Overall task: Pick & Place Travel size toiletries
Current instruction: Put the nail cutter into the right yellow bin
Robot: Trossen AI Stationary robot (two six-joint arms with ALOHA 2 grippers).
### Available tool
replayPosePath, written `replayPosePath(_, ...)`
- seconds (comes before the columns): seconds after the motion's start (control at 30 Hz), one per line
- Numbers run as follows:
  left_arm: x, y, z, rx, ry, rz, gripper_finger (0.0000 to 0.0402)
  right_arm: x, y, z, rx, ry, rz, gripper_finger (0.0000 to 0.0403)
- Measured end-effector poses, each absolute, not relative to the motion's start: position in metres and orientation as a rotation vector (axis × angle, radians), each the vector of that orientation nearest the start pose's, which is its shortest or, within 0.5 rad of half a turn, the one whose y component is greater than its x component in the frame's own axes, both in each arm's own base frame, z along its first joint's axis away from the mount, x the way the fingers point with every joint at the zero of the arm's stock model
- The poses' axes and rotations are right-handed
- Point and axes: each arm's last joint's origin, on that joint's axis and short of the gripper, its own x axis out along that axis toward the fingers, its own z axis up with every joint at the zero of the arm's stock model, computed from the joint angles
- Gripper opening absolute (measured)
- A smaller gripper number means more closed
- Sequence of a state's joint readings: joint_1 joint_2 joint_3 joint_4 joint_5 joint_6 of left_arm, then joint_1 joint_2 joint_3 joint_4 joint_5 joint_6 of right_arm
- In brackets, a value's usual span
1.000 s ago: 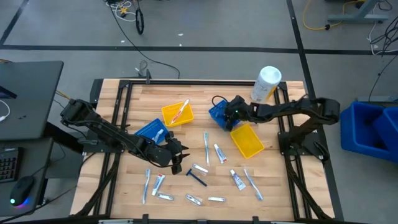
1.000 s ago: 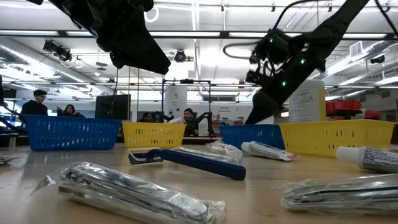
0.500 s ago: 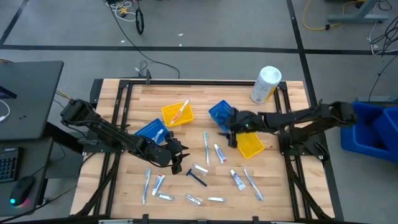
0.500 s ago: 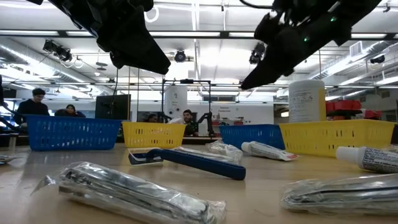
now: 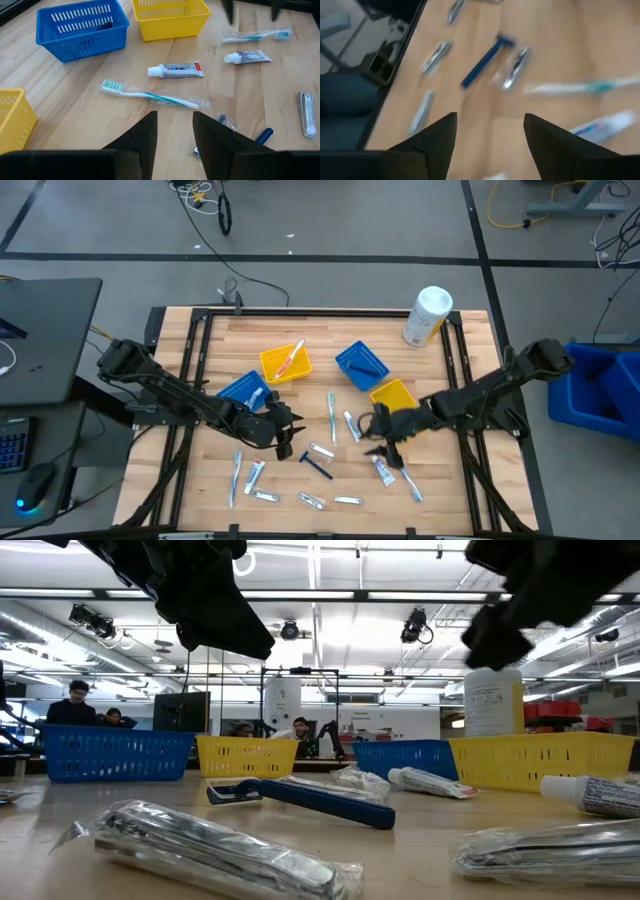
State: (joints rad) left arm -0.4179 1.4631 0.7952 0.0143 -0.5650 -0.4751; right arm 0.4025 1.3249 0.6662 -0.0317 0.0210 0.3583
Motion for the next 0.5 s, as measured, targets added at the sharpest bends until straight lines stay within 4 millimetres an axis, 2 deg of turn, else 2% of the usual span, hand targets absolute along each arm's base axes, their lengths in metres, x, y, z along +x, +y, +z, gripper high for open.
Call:
replayPosePath(0.13,0.275,-0.105,0.205,-0.166,0.522,0.276,0.0132,0.230,0.120,0.185,0.274,0.841,0.237,0.0237)
replayPosePath(0.3,0.275,-0.105,0.205,-0.166,0.521,0.278,0.0132,0.217,0.139,0.176,0.368,0.947,0.215,0.0254)
replayPosePath(0.5,0.276,-0.105,0.206,-0.088,0.519,0.279,0.0132,0.212,0.154,0.161,0.294,0.958,0.151,0.0269)
